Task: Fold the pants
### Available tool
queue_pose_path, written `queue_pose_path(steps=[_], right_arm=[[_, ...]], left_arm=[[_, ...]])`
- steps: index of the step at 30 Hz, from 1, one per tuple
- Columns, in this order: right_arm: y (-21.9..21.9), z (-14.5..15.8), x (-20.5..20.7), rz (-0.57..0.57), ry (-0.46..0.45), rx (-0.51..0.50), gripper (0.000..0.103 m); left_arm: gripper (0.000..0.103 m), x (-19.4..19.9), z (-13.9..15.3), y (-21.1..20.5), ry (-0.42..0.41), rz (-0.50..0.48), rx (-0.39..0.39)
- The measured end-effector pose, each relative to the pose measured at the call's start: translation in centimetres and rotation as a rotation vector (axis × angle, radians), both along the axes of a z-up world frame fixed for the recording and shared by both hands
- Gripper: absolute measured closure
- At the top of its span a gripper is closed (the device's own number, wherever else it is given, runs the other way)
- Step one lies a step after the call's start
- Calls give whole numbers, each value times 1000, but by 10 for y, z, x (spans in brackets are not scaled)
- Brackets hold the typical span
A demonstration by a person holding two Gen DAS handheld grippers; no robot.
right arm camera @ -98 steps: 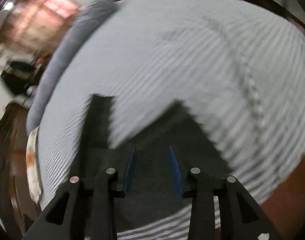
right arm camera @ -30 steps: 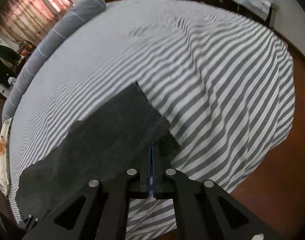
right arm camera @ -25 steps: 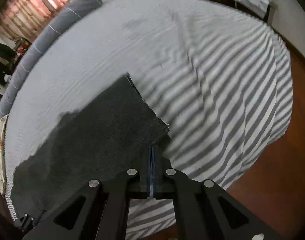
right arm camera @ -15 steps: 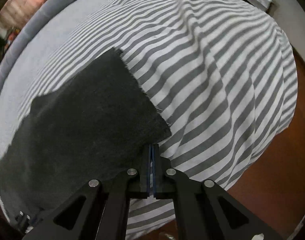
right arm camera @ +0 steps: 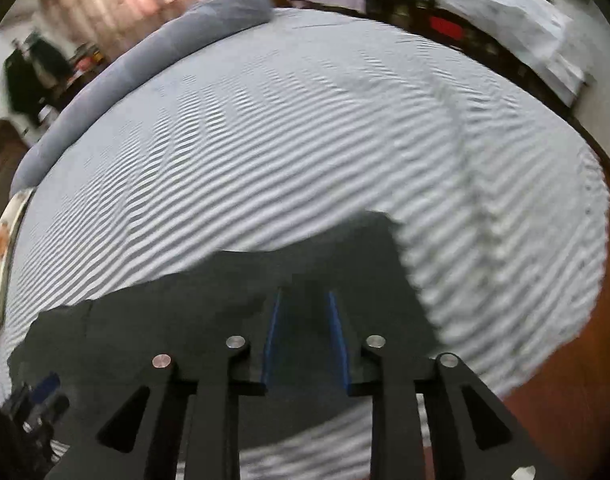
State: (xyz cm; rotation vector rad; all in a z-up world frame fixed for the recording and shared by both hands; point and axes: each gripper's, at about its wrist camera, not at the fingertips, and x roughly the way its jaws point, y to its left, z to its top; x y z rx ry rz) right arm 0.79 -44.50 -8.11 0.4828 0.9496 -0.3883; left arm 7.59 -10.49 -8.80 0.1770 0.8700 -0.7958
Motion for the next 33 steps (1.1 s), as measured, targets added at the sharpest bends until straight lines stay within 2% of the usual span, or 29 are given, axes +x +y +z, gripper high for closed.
queue_pose_path(steps=[4,8,10,12,13,15,17,19,23,26,29,31,33], right_arm=[[19,-29,26,32,68,1,80],[-3,-54,17,-21,102,53,80],[-8,-55,14,-37,93,62,81],[-11,-54,15,-50,105,48,82],[-14,-53,15,-53,114,50,82],[-10,-43,18,-64,133,11,75],[-3,-30,14,-33,108,-1,75],[9,-14,25,34,70,16,75],[58,9,76,295,30,158,74],[112,12,125,483,43,276,74],[169,4,176,628,93,306,74],[211,-6,207,727,134,320,73],[246,-15,224,792,172,346,72]], left_arm=[[62,34,-13,25,30,153,10],[62,54,-41,63,94,265,62],[62,55,-52,81,121,289,67],[62,52,-57,100,135,295,32],[62,50,-57,105,131,292,34],[62,49,-56,107,118,286,42],[62,49,-51,111,101,305,42],[62,53,-41,118,86,336,-1],[62,69,-27,127,58,406,-59],[61,80,-36,130,91,441,-38],[61,86,-57,138,203,479,20],[61,82,-57,139,200,471,20],[61,79,-57,134,181,442,66]])
